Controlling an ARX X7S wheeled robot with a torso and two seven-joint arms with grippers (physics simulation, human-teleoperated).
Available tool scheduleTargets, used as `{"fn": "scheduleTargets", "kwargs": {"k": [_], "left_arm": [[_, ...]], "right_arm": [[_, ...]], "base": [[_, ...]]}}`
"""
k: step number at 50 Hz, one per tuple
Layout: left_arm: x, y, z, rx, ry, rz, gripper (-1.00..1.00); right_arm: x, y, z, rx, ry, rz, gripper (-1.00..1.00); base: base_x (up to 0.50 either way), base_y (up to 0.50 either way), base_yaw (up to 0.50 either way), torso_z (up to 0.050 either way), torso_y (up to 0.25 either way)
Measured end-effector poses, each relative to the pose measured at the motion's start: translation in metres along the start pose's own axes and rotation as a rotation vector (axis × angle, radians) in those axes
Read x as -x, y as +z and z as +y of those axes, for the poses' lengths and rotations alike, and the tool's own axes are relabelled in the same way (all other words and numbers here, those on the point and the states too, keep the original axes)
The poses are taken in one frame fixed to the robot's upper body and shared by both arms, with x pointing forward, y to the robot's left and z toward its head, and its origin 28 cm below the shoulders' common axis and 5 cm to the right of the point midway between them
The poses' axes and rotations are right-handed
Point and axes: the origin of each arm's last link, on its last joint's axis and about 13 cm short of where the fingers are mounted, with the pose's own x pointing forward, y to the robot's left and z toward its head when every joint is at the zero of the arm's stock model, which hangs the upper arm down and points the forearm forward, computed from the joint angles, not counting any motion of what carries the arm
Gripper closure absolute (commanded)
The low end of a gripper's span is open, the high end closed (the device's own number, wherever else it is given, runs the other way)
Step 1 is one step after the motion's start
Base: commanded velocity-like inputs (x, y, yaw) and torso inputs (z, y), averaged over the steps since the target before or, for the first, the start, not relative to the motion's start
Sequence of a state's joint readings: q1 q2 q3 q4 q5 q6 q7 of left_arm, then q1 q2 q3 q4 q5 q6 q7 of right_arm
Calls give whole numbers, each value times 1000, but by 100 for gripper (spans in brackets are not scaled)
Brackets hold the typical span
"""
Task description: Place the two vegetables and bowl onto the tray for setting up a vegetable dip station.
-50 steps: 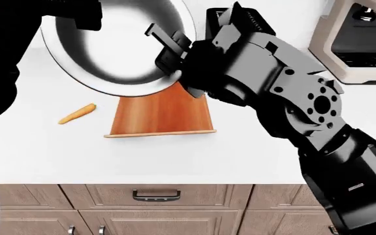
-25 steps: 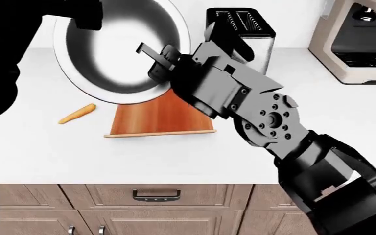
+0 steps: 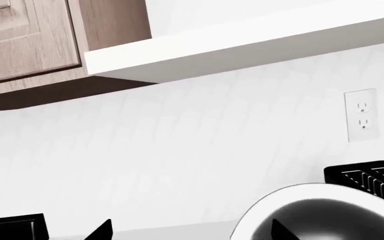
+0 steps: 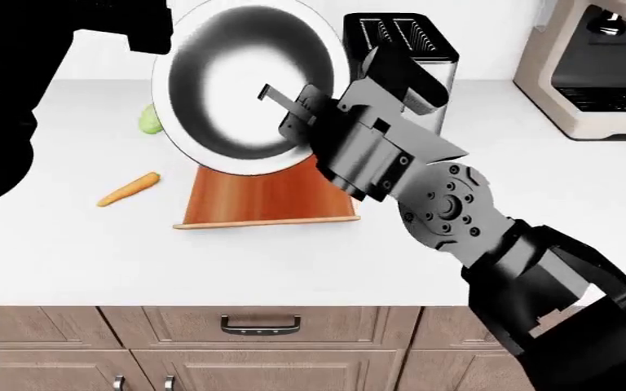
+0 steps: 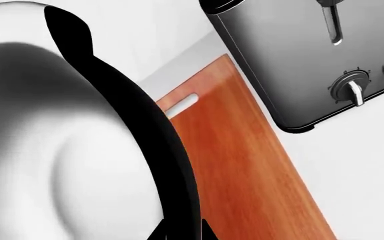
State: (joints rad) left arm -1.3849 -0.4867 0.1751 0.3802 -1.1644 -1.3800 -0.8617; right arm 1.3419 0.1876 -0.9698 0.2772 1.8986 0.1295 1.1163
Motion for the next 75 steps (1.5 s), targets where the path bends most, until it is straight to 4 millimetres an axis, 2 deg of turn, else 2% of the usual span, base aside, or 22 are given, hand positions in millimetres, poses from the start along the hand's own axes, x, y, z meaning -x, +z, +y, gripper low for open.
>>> {"fn": "scheduleTargets", "kwargs": {"k": [18,36,57,75], "left_arm": [[-1,0,-1,0,0,-2,-100],[0,0,0,-1,2,-1,-100],[-5,0,-2,-2,-2,2,-100],[-7,-3,-3,-1,-2,7,-100]], "right_arm": [[-4,0,1,-22,26,117,100],[-15,9,-4,-31,-51,117,100],[-43,16,-3,28,-106,182,100],[-57,10,-10,-8,-119,242,100]], "base": [[0,0,0,1,1],[0,0,0,0,1],[0,0,0,0,0],[0,0,0,0,0]]}}
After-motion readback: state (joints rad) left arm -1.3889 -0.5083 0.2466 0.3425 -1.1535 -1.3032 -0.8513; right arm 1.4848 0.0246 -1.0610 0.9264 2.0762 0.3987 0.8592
